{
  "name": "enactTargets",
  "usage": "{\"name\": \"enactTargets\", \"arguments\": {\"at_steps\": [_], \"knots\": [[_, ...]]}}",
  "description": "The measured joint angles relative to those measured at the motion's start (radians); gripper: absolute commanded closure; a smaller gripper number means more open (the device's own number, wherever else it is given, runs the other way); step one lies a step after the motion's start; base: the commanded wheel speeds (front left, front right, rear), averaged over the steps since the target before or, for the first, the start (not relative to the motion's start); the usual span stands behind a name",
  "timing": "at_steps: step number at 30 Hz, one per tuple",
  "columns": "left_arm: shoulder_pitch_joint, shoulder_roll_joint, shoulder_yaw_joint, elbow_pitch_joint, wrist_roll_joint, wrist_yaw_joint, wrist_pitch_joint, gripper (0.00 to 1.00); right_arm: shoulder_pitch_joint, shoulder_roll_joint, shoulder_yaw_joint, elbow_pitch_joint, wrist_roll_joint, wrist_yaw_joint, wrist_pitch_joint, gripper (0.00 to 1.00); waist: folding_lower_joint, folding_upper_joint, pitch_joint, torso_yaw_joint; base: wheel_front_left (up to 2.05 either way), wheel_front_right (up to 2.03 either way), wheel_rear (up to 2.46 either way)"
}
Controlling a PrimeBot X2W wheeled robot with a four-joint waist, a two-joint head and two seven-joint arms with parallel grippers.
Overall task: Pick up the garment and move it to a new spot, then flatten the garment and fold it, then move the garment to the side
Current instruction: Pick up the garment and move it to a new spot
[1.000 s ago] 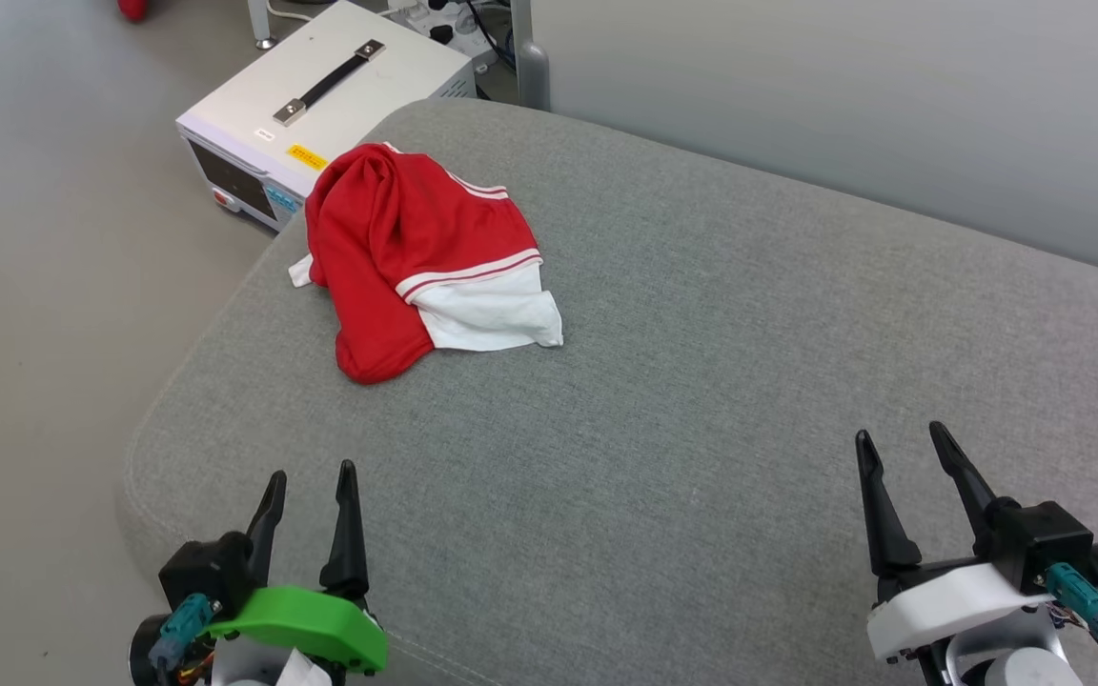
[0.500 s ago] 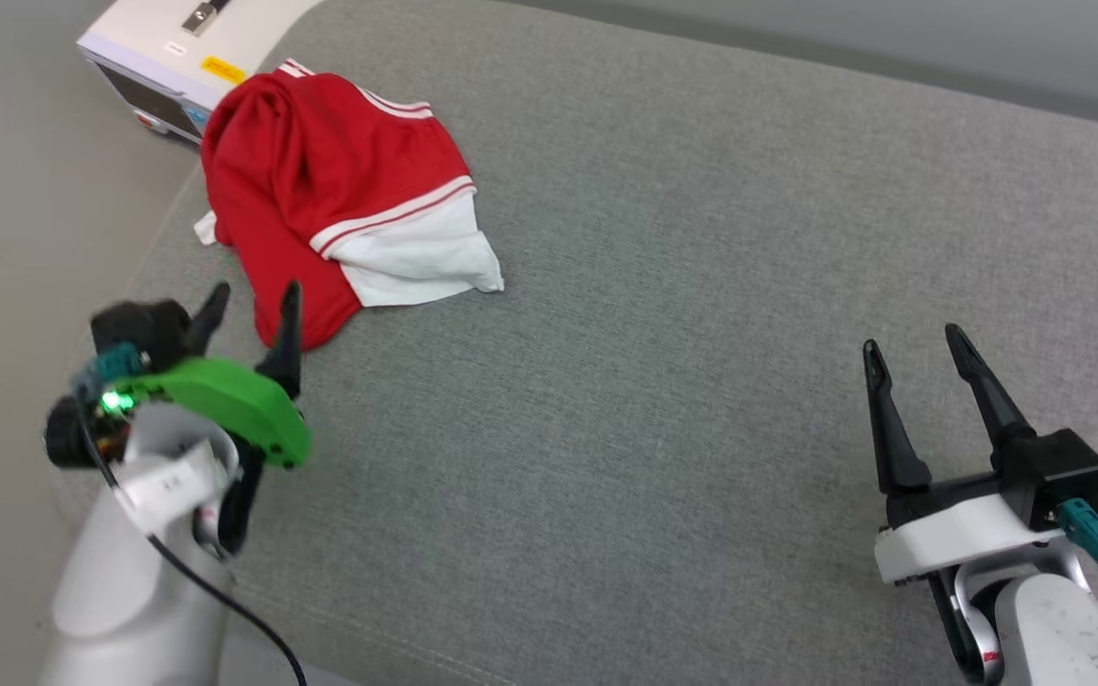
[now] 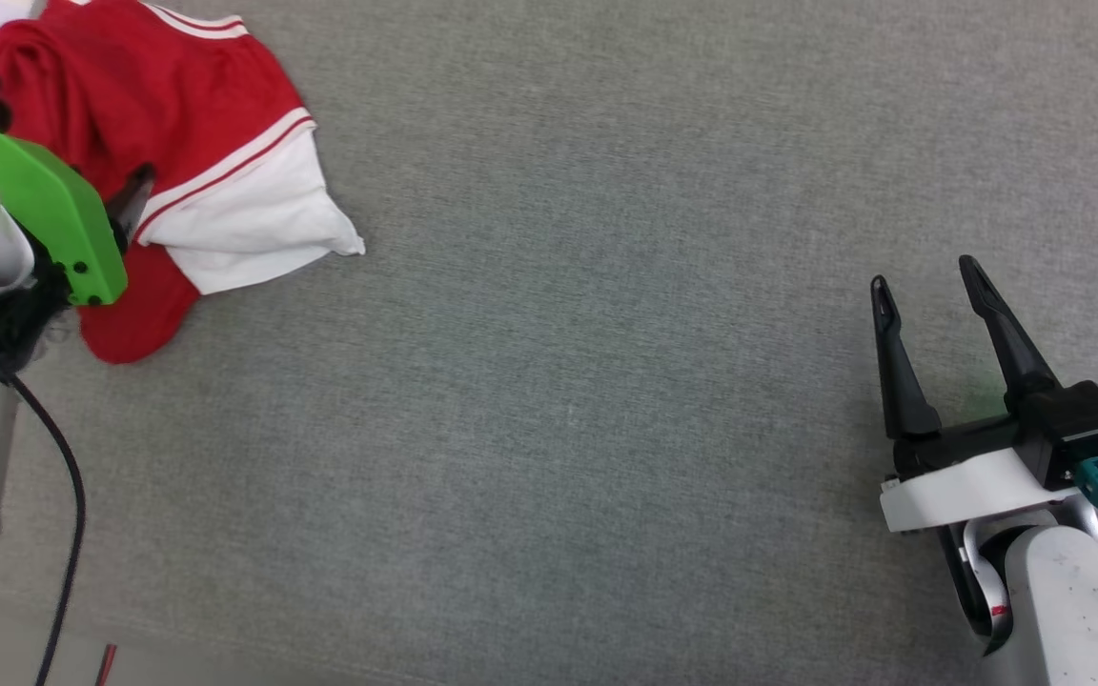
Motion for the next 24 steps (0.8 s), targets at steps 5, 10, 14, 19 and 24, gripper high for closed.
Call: {"name": "enactTargets", "arguments": {"at_steps": [5,10,14,19,24], "knots": [[-0.033,0.063,-0.039,0.071,-0.053,0.0,0.088,0.0,-0.006,0.001,-0.002,-0.001,0.0,0.0,0.0,0.0,-0.0001,0.0,0.053,-0.05,0.0,0.0,0.0],[-0.059,0.098,-0.066,0.132,-0.073,0.0,0.137,0.0,-0.018,0.005,0.0,-0.01,0.0,0.0,0.0,0.0,-0.0001,0.0,0.088,-0.086,0.0,0.0,0.0],[-0.07,0.115,-0.067,0.152,-0.121,0.0,0.165,1.0,-0.02,0.007,-0.001,-0.016,0.0,0.0,-0.002,0.0,-0.0002,0.0002,0.102,-0.105,0.0,0.0,0.0],[-0.063,0.115,-0.067,0.151,-0.176,0.0,0.114,1.0,-0.02,0.008,-0.01,-0.011,0.0,0.0,-0.004,0.0,-0.0002,0.0001,0.09,-0.108,0.0,0.0,0.0],[-0.024,0.1,-0.07,0.12,-0.205,0.0,-0.01,1.0,-0.016,0.009,-0.02,0.006,0.001,0.0,-0.004,0.0,-0.0002,0.0001,0.055,-0.102,0.0,0.0,0.0]]}}
